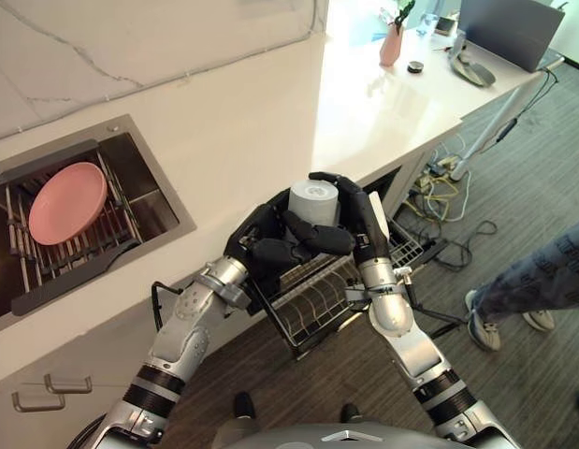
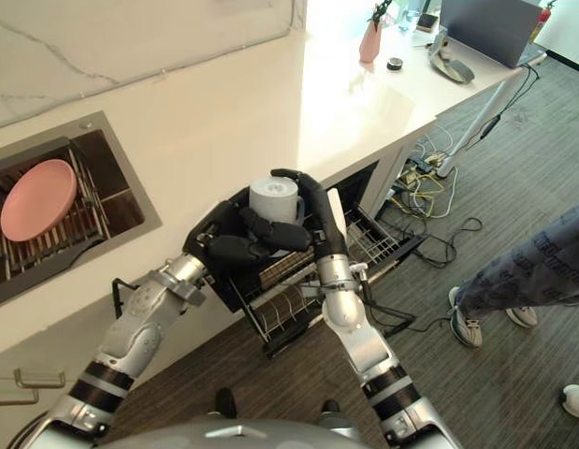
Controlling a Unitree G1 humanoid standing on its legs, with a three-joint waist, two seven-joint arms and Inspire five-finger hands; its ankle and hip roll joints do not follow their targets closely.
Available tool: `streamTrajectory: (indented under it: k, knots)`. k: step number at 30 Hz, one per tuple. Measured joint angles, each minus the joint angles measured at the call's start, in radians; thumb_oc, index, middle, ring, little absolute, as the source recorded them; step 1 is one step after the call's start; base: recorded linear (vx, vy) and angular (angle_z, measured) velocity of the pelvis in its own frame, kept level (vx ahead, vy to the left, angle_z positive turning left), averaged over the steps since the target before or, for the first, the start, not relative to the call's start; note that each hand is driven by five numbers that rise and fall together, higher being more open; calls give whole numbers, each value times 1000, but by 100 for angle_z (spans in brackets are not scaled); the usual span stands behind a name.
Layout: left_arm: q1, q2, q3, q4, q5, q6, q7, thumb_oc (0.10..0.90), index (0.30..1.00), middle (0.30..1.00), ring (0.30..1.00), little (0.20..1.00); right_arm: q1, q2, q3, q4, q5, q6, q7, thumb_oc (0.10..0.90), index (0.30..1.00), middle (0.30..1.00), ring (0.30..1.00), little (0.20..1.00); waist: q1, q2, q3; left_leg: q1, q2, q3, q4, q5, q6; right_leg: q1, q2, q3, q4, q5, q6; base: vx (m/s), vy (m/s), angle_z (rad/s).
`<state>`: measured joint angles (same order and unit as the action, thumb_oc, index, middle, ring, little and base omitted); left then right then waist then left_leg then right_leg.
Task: Place the dishes in the dishwasher.
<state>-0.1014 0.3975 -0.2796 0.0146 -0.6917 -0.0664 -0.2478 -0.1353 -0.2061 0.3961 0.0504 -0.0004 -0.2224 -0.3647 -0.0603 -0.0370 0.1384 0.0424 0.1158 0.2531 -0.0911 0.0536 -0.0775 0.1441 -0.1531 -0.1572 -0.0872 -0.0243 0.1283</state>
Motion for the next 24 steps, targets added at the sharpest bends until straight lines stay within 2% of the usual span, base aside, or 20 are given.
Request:
streamTrajectory:
  k: [8, 11, 12, 13, 14, 15, 16, 17, 18, 19, 20, 21, 22, 23, 24]
  knots:
    - [65, -6, 0, 3, -60, 73, -3, 800, 900, 900, 900, 900, 53, 1, 0, 9, 27, 43, 51, 400, 300, 300, 300, 300, -15, 3, 0, 10, 8, 13, 0, 0, 0, -2, 6, 18, 0, -4, -4, 21, -10, -7]
    - [88, -52, 23, 9, -76, 95, -9, 800, 900, 900, 900, 900, 62, 1, -2, -7, 40, 65, 51, 400, 300, 300, 300, 300, -21, 6, 0, 10, 8, 13, 0, -1, 1, -2, 6, 20, 0, -6, -4, 26, 15, -1]
    - [77, -28, 20, 5, -46, 89, -5, 800, 900, 900, 900, 900, 65, 1, -2, 3, 41, 61, 51, 400, 300, 300, 300, 300, -22, 10, 0, 10, 10, 13, 0, -1, 0, -2, 4, 20, -1, -6, -5, 46, 18, 0]
    - [58, 106, -11, -73, 56, 87, 3, 800, 900, 900, 900, 900, 64, 7, -2, 42, 40, 19, 55, 400, 300, 300, 300, 300, -23, 10, -1, 5, 13, 10, 0, -1, 0, -5, 11, 20, 1, -9, -9, 0, 0, 0]
    - [58, 106, -11, -73, 56, 87, 3, 800, 900, 900, 900, 900, 64, 7, -2, 42, 40, 19, 55, 400, 300, 300, 300, 300, -23, 10, -1, 5, 13, 10, 0, -1, 0, -5, 11, 20, 1, -9, -9, 25, -2, -5]
    - [66, 183, -7, -152, 72, 87, 4, 800, 900, 900, 900, 900, 76, 7, -2, 10, 26, -15, 56, 400, 300, 300, 300, 300, -28, 20, 1, -1, 21, 17, 0, -5, -9, -29, 11, 28, 26, -17, -10, 0, 1, -10]
    - [110, 71, 35, -165, 47, 56, -3, 800, 900, 900, 900, 900, 68, -10, -17, -39, 0, -24, 56, 400, 300, 300, 300, 300, -32, 33, -2, 4, 14, 24, 0, -8, -11, -35, 2, 35, 43, -29, -4, 35, 18, -9]
    - [113, -11, 37, -139, 45, 29, -2, 800, 900, 900, 900, 900, 55, -33, -32, -45, 3, -29, 56, 400, 300, 300, 300, 300, -28, 36, -5, 13, 6, 24, 0, -8, -10, -27, -6, 37, 45, -29, -2, 0, 0, 0]
    - [74, 67, -6, -121, 123, 23, 17, 800, 900, 900, 900, 900, 25, -55, -81, 10, 0, -32, 53, 400, 300, 300, 300, 300, -19, 19, -22, 12, 0, 23, 0, -8, -10, -24, -5, 40, 40, -34, 1, 37, 7, 3]
    - [79, 208, -11, -191, 148, 18, 29, 800, 900, 900, 900, 900, 21, -22, -177, 48, 0, -25, 24, 400, 300, 300, 300, 300, -22, 9, -25, -1, 6, 21, 0, -9, -11, -40, 0, 40, 47, -39, 0, 35, 20, 6]
    - [125, 266, 45, -232, 150, -14, 6, 800, 900, 900, 900, 900, 16, -6, -310, 91, 8, 6, -50, 400, 300, 300, 300, 300, -23, 9, -25, -10, 6, 24, 0, -8, -13, -52, -1, 45, 53, -38, 0, 32, 21, -1]
    - [171, 235, 127, -220, 127, -60, 13, 800, 900, 900, 900, 900, 16, -22, -461, 153, 39, 45, -133, 400, 300, 300, 300, 300, -12, 20, -27, -7, -4, 34, 0, -8, -12, -59, -12, 54, 60, -38, 2, 14, 28, 14]
    - [158, 250, 136, -182, 229, -70, 54, 800, 900, 900, 900, 900, 25, -60, -587, 233, 88, 62, -199, 400, 300, 300, 300, 300, -3, 28, -29, -3, -17, 33, 1, -11, -7, -45, -23, 54, 59, -40, 7, -19, -6, 18]
    - [136, 321, 121, -156, 302, -64, 81, 800, 900, 900, 900, 900, 42, -99, -673, 286, 124, 89, -232, 400, 300, 300, 300, 300, 17, 36, -34, -3, -20, 29, 1, -10, -6, -40, -26, 53, 66, -44, 12, 10, -1, 12]
    - [170, 367, 150, -163, 343, -69, 88, 800, 900, 900, 900, 900, 57, -121, -726, 312, 140, 108, -248, 400, 300, 300, 300, 300, 17, 37, -34, -2, -23, 39, 1, -11, -6, -45, -30, 60, 63, -45, 13, 34, 10, -19]
